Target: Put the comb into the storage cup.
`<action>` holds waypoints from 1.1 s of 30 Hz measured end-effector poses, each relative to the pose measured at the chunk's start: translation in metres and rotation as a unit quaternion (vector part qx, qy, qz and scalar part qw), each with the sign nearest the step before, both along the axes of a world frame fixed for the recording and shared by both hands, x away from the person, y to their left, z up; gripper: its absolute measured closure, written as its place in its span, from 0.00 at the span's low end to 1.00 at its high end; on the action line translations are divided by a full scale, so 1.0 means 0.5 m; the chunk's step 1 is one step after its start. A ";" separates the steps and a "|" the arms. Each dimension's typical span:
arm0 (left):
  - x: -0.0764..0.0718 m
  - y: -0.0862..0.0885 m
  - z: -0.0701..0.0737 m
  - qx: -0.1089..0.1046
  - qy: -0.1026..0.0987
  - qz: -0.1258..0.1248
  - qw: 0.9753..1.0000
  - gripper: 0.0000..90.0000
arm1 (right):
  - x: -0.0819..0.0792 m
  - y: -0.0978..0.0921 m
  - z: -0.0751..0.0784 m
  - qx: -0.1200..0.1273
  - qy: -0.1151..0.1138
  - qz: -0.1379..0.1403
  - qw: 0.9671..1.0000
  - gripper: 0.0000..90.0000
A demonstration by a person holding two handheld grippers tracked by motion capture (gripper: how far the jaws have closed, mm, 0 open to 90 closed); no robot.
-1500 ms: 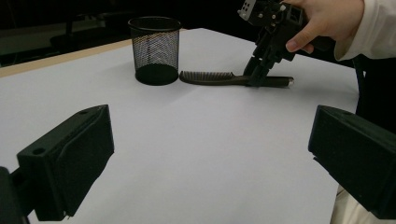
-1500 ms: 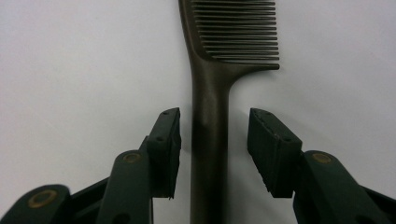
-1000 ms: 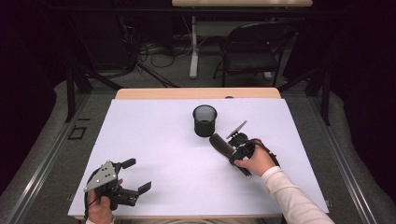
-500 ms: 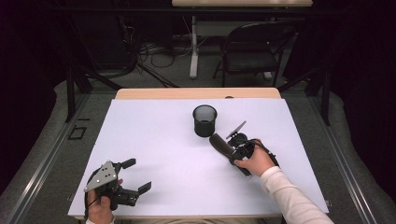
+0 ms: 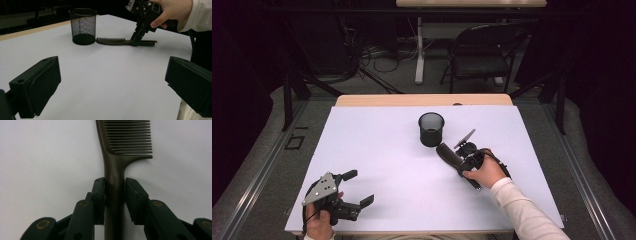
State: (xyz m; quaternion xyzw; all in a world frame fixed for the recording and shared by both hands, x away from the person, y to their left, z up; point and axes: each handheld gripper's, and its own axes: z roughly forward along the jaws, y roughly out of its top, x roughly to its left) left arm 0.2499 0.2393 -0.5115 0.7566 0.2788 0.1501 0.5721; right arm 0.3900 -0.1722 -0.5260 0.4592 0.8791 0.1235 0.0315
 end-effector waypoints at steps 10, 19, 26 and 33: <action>0.000 0.000 0.000 0.000 0.000 0.000 1.000 0.00 | 0.003 0.002 0.000 -0.003 0.004 0.002 1.000 0.80; 0.000 0.000 0.000 0.002 0.001 0.001 1.000 0.00 | 0.003 0.002 0.001 -0.003 0.005 0.003 1.000 0.80; 0.000 0.000 0.000 0.001 0.001 0.001 1.000 0.01 | 0.002 0.003 0.000 -0.002 0.003 0.003 1.000 0.80; 0.000 -0.001 0.000 0.002 0.001 0.000 1.000 0.00 | 0.000 0.003 -0.003 0.007 -0.006 0.000 1.000 0.81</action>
